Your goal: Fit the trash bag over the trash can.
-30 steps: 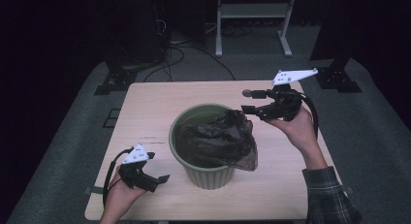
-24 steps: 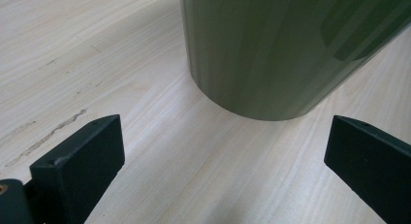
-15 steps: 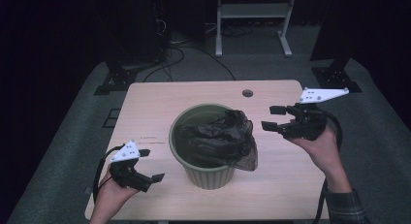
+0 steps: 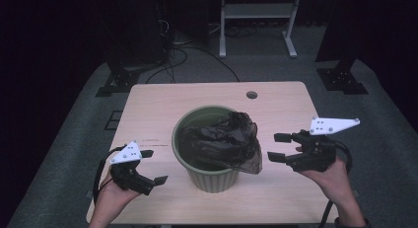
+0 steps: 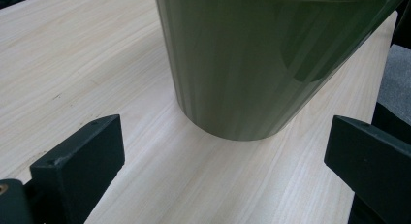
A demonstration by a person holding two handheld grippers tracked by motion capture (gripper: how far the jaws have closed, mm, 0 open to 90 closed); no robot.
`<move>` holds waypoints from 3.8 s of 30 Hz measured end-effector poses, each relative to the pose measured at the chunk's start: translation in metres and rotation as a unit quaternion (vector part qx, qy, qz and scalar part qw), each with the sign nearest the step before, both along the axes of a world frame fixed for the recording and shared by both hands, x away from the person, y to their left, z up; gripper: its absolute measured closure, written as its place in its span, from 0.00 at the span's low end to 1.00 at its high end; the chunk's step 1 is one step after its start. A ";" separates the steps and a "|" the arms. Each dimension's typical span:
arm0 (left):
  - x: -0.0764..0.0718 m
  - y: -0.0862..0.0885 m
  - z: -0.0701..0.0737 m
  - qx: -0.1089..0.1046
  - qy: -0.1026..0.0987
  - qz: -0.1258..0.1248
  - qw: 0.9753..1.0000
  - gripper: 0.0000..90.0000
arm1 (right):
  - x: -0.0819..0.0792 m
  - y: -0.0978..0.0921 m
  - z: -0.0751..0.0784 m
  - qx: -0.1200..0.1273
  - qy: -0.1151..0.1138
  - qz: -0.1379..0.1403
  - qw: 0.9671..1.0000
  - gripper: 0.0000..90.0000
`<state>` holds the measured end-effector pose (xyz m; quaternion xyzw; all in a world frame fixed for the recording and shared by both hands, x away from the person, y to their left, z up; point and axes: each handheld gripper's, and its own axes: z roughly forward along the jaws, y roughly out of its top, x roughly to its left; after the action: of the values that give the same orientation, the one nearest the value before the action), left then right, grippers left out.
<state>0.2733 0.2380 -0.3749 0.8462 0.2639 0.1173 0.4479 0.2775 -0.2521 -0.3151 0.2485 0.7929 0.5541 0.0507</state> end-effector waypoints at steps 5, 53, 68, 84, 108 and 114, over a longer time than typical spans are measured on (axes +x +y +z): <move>0.000 -0.001 0.001 0.001 -0.001 -0.001 1.000 0.00 | -0.011 0.007 -0.011 0.005 0.012 0.017 1.000 0.30; -0.004 -0.046 0.077 -0.035 -0.039 -0.098 0.994 0.00 | 0.004 0.031 -0.009 0.000 0.023 0.018 1.000 1.00; 0.011 -0.093 0.102 -0.042 -0.057 -0.145 0.987 0.00 | 0.017 0.046 0.006 0.007 0.000 0.028 1.000 1.00; 0.017 -0.117 0.111 -0.044 -0.062 -0.167 0.983 0.00 | 0.039 0.085 0.005 0.013 0.008 0.058 0.998 1.00; 0.034 -0.147 0.118 -0.058 -0.059 -0.167 0.983 0.05 | 0.043 0.095 0.008 0.003 0.004 0.061 0.998 1.00; 0.039 -0.157 0.116 -0.057 -0.052 -0.164 0.983 0.05 | 0.043 0.095 0.008 0.003 0.004 0.062 0.998 1.00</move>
<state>0.3124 0.0807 -0.2589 0.8438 0.1039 0.0708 0.5217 0.3201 -0.1567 -0.3071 0.2010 0.8056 0.5572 0.0124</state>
